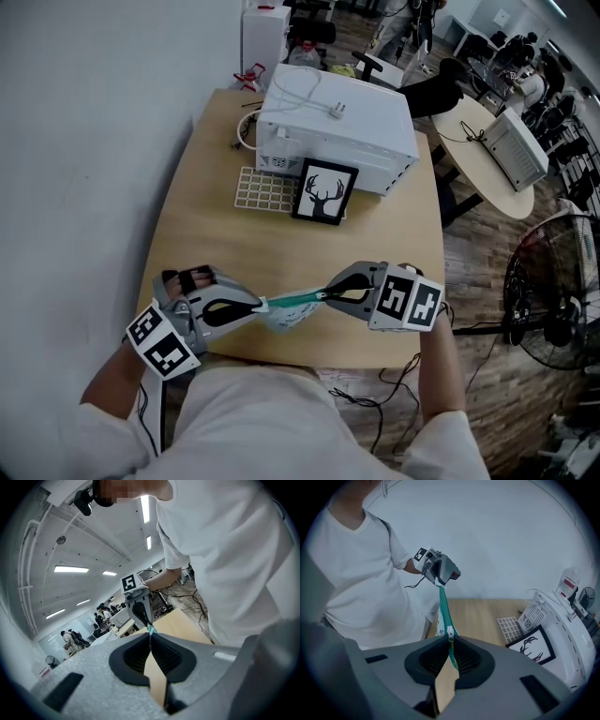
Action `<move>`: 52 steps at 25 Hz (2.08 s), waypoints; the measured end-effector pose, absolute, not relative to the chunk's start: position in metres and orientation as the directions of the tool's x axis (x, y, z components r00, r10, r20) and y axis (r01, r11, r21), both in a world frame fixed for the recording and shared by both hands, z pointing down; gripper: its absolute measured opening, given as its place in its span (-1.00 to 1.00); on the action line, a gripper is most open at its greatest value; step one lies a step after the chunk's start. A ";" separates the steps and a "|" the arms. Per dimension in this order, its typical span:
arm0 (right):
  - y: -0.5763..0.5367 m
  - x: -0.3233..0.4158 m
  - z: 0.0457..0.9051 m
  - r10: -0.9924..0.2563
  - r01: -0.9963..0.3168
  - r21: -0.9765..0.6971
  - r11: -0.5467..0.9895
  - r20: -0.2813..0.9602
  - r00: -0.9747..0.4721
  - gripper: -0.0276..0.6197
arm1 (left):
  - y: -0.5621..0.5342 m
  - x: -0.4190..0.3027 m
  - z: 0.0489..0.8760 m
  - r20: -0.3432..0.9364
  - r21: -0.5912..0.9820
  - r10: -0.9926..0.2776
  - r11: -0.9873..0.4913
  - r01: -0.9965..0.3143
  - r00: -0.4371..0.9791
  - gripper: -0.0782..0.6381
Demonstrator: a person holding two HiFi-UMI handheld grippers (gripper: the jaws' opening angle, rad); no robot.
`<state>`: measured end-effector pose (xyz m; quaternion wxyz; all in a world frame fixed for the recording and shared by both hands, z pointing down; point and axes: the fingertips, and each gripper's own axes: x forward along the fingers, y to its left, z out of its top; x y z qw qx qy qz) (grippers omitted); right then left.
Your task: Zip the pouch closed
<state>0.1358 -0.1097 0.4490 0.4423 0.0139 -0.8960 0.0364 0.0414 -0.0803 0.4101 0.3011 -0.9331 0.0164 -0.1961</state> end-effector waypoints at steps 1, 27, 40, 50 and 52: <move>-0.111 0.136 0.449 0.003 -0.060 -0.049 0.997 0.796 -0.606 -0.82 | -0.081 0.040 0.410 0.356 -0.567 -0.150 -0.819 0.085 0.922 -0.72; -0.132 0.166 0.441 -0.128 -0.165 0.051 0.985 0.855 -0.502 -0.82 | -0.097 0.016 0.412 0.318 -0.517 -0.159 -0.856 0.030 0.935 -0.72; -0.130 0.164 0.439 -0.127 -0.194 0.022 0.981 0.826 -0.549 -0.82 | -0.102 0.008 0.410 0.312 -0.510 -0.179 -0.860 0.005 0.933 -0.72; -0.125 0.170 0.450 -0.135 -0.226 0.005 0.974 0.813 -0.567 -0.81 | -0.103 0.008 0.413 0.312 -0.511 -0.186 -0.860 -0.001 0.932 -0.72; -0.122 0.171 0.452 -0.137 -0.239 -0.004 0.971 0.812 -0.567 -0.81 | -0.103 0.008 0.415 0.311 -0.506 -0.183 -0.862 0.000 0.932 -0.72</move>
